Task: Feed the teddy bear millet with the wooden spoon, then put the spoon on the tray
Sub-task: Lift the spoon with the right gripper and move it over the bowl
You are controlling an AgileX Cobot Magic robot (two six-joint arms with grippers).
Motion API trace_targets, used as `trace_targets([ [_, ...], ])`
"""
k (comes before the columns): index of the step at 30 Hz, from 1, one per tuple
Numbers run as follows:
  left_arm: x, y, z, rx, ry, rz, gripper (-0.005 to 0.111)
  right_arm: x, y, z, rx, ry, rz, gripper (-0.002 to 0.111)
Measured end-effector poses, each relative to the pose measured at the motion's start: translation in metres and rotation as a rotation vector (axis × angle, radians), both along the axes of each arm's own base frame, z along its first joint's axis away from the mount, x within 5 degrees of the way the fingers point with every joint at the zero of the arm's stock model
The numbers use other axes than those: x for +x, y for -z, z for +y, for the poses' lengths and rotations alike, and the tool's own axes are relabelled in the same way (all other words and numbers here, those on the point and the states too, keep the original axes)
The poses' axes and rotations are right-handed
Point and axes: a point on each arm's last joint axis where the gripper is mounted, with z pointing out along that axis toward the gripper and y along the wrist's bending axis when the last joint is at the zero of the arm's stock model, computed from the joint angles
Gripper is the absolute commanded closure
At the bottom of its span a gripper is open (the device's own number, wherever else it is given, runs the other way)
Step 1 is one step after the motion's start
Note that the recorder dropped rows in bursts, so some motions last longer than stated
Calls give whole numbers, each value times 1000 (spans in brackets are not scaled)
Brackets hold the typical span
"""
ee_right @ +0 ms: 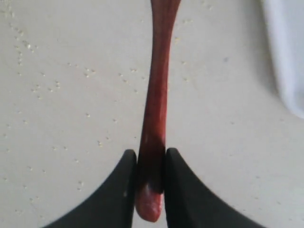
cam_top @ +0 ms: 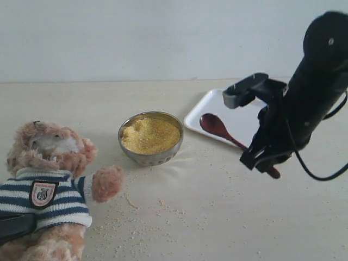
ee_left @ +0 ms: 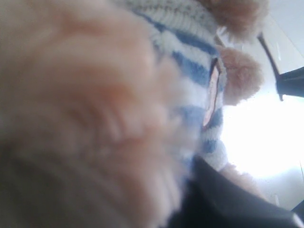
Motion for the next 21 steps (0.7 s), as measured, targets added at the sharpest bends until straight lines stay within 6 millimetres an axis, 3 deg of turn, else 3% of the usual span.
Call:
trace_targets([
  [6,0,0,0,0,0,0,102,8,-48,7,-121,-73,-74,108],
  [12,0,0,0,0,0,0,102,-3,-70,43,-336,-237,-241,108],
  [15,0,0,0,0,0,0,102,-2,-69,65,-421,-285,-287,108],
  [21,0,0,0,0,0,0,102,11,-38,107,-573,-384,-314,108],
])
